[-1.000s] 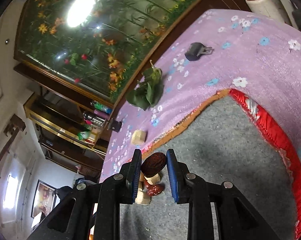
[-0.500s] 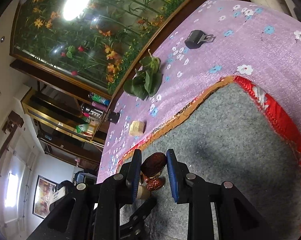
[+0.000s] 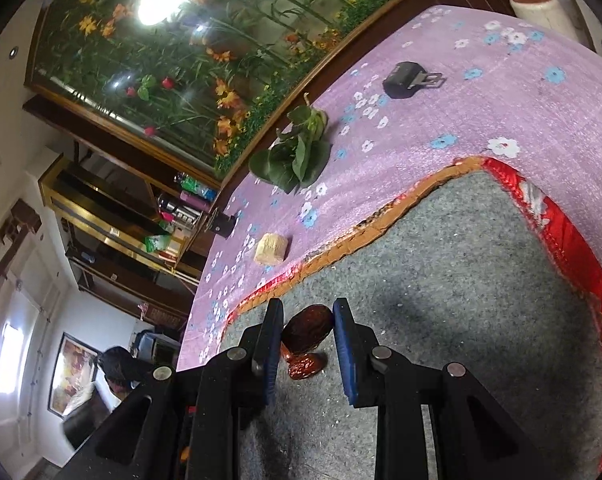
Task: Organize fruits
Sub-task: 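Grasp the tan round cake with the left gripper while the right grasps a red jujube, then carry the cake and jujube over the white tray with both grippers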
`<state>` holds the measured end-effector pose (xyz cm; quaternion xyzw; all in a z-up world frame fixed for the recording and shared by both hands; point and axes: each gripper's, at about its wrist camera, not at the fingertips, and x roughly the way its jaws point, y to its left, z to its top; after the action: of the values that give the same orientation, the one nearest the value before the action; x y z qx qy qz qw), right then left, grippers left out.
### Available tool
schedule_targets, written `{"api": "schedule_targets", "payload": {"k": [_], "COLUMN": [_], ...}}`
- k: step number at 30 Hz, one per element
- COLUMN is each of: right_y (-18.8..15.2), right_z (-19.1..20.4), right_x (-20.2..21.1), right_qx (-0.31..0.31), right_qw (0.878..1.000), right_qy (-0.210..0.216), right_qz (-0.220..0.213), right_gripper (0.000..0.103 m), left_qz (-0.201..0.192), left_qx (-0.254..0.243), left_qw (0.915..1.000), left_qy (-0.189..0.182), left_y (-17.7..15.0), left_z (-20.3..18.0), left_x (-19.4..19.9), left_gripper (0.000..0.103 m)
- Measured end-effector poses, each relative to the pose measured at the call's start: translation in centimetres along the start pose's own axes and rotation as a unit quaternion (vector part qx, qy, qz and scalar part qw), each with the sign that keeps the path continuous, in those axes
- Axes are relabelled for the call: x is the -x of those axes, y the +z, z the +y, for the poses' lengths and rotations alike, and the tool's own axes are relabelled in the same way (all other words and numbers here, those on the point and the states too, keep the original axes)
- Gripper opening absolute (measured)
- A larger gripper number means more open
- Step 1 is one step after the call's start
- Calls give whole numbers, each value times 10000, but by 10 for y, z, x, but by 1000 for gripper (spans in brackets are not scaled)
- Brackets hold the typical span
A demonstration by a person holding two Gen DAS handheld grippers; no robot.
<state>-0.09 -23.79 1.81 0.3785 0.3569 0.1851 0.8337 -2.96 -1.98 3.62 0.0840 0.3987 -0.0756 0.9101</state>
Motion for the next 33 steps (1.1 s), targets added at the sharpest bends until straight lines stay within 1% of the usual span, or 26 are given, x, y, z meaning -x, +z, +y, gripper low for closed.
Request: {"api": "schedule_targets", "payload": {"k": [3, 5, 7, 9, 14, 19, 24, 28, 33], "right_y": [-5, -8, -12, -15, -21, -25, -31, -40, -60], "right_z": [12, 19, 26, 31, 37, 40, 44, 54, 81], "right_x": [-1, -2, -3, -5, -8, -11, -9, -6, -10], "right_qx": [349, 564, 770, 939, 1235, 1466, 1573, 1602, 1758], "right_qw": [9994, 9984, 9970, 9954, 9915, 9870, 9850, 9851, 9840], "right_qy": [-55, -67, -71, -163, -379, -611, -639, -535, -188], "right_qz": [-34, -56, -63, -92, -143, -237, -299, -329, -225], "right_gripper": [25, 25, 25, 25, 25, 25, 25, 25, 25], "left_qz": [-360, -589, -782, -948, -1210, -1371, -1477, -1518, -1574], "left_qx": [123, 205, 338, 470, 745, 930, 1130, 1195, 1340], "left_qw": [9988, 9961, 9929, 9891, 9810, 9754, 9707, 9680, 9637], "left_qy": [319, 620, 835, 1024, 1322, 1454, 1522, 1603, 1692], "left_y": [-8, -13, -18, -21, -32, -44, -56, -63, -69], "left_z": [15, 24, 36, 47, 73, 91, 110, 121, 135], "left_x": [30, 49, 67, 83, 113, 135, 150, 158, 165], "left_gripper": [28, 28, 28, 28, 28, 28, 28, 28, 28]}}
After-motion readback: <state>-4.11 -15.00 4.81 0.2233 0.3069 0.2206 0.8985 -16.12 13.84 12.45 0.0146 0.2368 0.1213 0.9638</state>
